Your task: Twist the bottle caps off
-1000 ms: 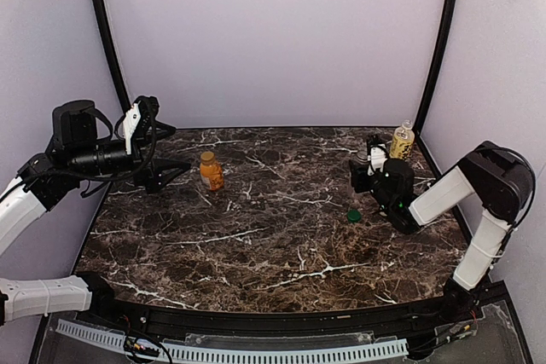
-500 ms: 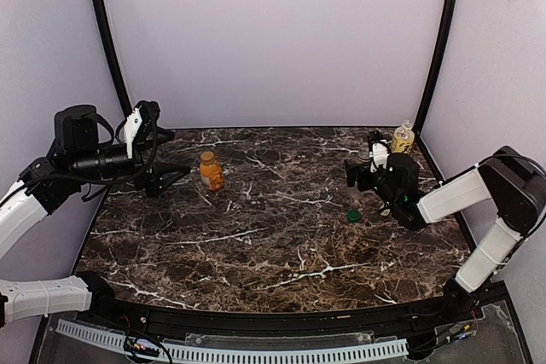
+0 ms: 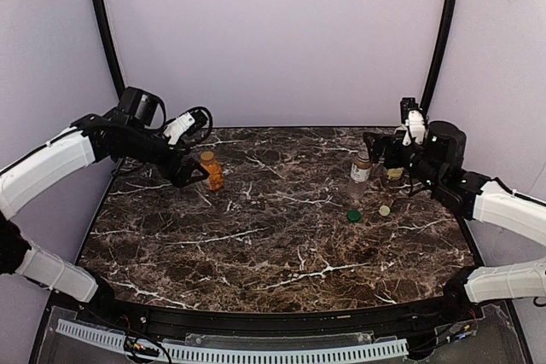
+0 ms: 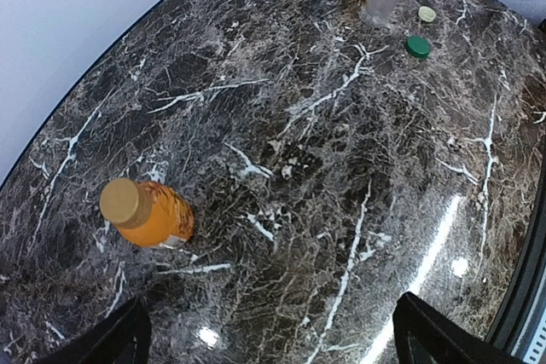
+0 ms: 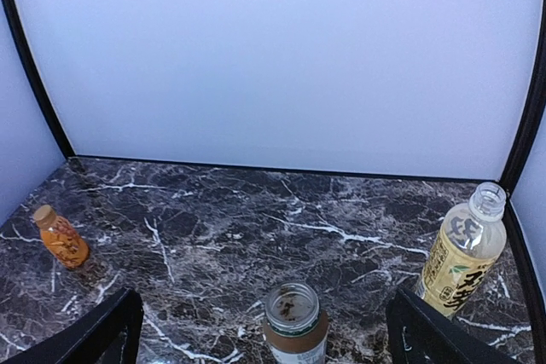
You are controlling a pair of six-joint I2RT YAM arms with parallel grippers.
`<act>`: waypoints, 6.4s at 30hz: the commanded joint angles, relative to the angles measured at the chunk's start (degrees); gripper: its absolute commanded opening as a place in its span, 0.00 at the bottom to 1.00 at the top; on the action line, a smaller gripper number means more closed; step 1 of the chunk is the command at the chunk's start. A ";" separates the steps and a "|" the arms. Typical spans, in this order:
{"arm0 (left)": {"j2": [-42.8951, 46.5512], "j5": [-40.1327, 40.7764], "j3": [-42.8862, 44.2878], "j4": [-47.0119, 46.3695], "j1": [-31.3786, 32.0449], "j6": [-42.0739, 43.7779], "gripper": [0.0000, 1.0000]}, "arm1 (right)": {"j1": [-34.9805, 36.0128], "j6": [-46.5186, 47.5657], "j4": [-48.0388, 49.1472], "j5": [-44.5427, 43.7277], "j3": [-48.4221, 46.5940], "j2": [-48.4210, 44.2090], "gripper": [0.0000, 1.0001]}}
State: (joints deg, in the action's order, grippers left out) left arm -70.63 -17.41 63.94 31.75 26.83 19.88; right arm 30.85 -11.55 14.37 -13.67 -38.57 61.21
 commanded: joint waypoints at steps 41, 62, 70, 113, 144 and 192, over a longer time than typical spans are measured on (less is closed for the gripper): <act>-43.70 7.10 35.72 12.81 -6.26 -1.74 0.20 | 2.58 2.25 -11.56 13.37 -9.92 -4.10 0.99; -7.91 -11.23 34.48 30.90 12.45 13.59 0.16 | 24.70 26.68 -5.46 41.76 -32.47 26.56 0.99; -7.20 -11.98 34.42 30.18 14.44 13.93 0.13 | 26.83 22.90 0.80 42.67 -36.20 33.27 0.99; 8.19 -27.36 10.38 -19.31 14.39 -21.49 0.98 | 27.90 2.07 38.32 46.13 -28.26 30.79 0.39; 8.80 -10.96 6.89 -14.72 15.97 -4.93 0.37 | 28.65 6.76 10.59 35.72 -32.34 23.02 0.99; 9.89 20.16 -1.34 -20.03 25.07 23.87 0.78 | 30.11 -8.69 -26.68 24.19 -56.52 33.21 0.00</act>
State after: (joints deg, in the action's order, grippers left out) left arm -62.54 8.80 63.86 10.41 51.37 45.34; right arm 60.82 -22.55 -13.93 9.41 -95.77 95.92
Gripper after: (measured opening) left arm 0.582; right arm 0.390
